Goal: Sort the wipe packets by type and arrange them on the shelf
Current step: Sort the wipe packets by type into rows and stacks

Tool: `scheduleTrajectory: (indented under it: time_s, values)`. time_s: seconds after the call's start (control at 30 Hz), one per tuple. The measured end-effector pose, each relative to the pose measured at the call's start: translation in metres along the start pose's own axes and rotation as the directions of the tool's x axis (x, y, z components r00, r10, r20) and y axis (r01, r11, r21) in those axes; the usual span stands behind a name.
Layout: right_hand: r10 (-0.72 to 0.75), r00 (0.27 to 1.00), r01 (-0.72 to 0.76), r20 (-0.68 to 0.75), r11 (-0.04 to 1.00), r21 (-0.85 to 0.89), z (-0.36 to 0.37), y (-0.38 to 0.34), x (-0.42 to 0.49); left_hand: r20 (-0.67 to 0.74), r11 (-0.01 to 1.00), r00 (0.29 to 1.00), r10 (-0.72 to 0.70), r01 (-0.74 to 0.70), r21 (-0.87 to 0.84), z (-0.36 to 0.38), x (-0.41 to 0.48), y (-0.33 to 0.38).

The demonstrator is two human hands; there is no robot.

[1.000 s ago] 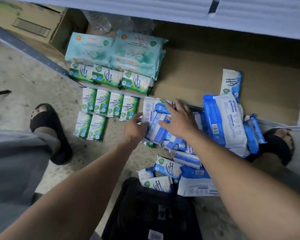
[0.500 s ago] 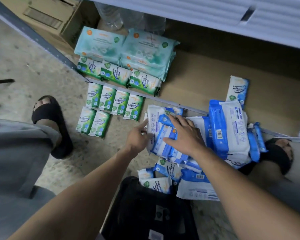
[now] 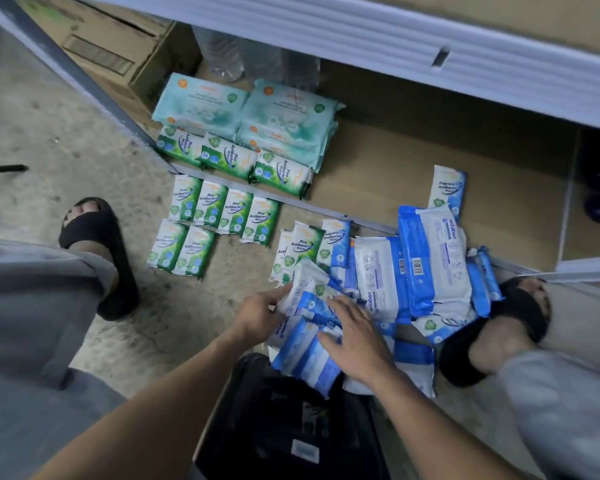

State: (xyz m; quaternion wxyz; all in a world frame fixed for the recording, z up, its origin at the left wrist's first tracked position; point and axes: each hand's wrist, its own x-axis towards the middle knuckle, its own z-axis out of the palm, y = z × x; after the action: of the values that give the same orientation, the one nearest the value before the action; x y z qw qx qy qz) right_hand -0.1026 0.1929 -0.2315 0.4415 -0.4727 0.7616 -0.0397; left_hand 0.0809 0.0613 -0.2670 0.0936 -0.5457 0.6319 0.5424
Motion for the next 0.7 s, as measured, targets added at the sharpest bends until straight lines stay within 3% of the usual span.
scheduleTrajectory:
  time_s: [0.17,0.4,0.57,0.7]
  values:
    - [0.026,1.000,-0.026,-0.007,0.999,0.023,-0.004,-0.009,-0.003,-0.014,0.988,0.998,-0.062,0.064,0.138,0.009,-0.012,-0.014]
    - [0.098,0.991,-0.090,-0.091,0.993,0.081,-0.020,-0.018,0.026,-0.036,0.989,0.990,-0.134,0.131,-0.073,-0.001,-0.001,-0.020]
    - [0.087,0.985,-0.082,-0.147,0.996,0.039,-0.043,-0.035,0.069,-0.179,0.972,0.971,-0.157,0.120,-0.200,-0.019,0.016,-0.009]
    - [0.040,0.985,-0.055,-0.168,0.994,-0.092,-0.056,-0.049,0.111,-0.289,0.968,0.941,-0.177,0.113,-0.226,-0.027,0.040,0.001]
